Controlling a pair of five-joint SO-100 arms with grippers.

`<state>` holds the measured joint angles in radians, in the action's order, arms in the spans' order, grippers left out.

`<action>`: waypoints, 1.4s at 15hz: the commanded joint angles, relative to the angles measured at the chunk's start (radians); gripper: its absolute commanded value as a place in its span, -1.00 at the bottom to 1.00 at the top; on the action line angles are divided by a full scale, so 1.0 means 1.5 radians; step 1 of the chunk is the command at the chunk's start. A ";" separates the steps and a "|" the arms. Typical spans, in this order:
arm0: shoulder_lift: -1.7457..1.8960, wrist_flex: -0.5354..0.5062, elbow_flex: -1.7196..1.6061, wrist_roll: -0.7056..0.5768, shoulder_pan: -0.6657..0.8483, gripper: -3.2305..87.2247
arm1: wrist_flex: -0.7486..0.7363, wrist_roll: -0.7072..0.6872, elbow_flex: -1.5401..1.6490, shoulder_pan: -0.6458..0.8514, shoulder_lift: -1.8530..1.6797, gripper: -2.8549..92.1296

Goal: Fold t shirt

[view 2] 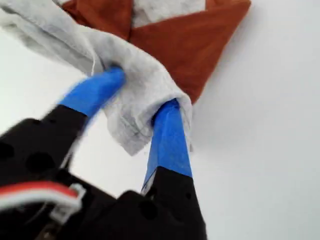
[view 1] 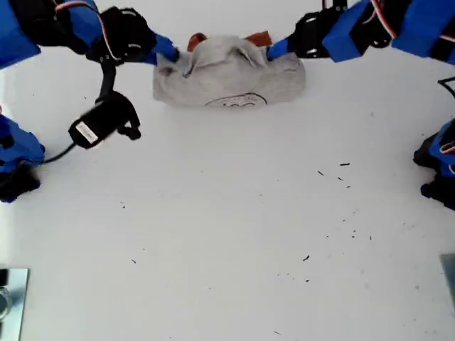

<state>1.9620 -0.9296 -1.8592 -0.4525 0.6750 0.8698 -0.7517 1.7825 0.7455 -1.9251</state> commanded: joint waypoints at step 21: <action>1.096 -0.066 -0.923 0.211 -0.304 -0.83 | 0.317 0.305 0.879 -0.093 -1.053 -0.86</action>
<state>3.5864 -1.0262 -3.2352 -0.1273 0.2408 1.3560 -0.3743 3.0419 0.6090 -3.4929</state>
